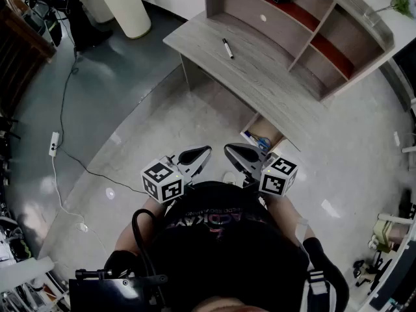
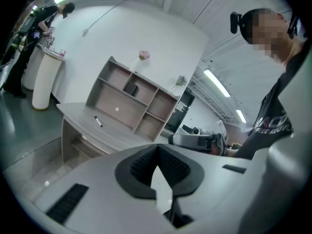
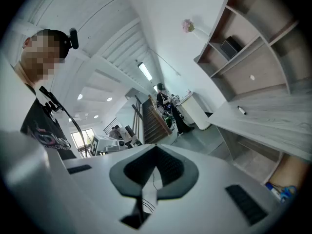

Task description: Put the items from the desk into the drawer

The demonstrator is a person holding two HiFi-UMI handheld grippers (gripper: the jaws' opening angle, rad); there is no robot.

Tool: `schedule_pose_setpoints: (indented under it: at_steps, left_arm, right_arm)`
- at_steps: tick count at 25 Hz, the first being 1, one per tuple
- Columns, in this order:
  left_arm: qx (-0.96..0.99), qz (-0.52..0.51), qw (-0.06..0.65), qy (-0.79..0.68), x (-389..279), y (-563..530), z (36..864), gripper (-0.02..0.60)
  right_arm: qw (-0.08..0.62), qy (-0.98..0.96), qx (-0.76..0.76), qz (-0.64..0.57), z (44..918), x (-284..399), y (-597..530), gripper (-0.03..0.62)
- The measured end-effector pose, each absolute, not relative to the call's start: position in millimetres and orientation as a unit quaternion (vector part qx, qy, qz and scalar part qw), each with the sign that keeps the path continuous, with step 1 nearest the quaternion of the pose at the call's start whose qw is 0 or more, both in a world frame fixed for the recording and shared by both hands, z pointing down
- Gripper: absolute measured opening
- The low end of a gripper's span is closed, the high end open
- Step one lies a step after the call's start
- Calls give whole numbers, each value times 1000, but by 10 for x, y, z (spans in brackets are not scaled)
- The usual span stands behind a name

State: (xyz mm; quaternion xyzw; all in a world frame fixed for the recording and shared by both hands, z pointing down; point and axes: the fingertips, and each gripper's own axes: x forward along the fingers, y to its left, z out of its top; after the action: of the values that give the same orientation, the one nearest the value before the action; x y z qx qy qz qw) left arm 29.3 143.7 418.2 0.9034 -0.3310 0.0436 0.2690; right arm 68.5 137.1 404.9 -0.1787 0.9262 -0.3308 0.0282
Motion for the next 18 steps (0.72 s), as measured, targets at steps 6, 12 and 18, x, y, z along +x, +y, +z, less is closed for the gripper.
schedule_pose_setpoints:
  at_steps: [6, 12, 18]
  left_arm:
    - [902, 47, 273, -332, 302, 1423, 4219, 11]
    - [900, 46, 275, -335, 276, 1420, 4227, 11]
    - [900, 50, 272, -337, 273, 1428, 4226, 11]
  right_arm:
    - [25, 924, -179, -337, 4086, 684, 1344, 12]
    - [28, 924, -178, -338, 4104, 676, 1337, 12]
    - [34, 924, -174, -339, 4090, 680, 1323, 12]
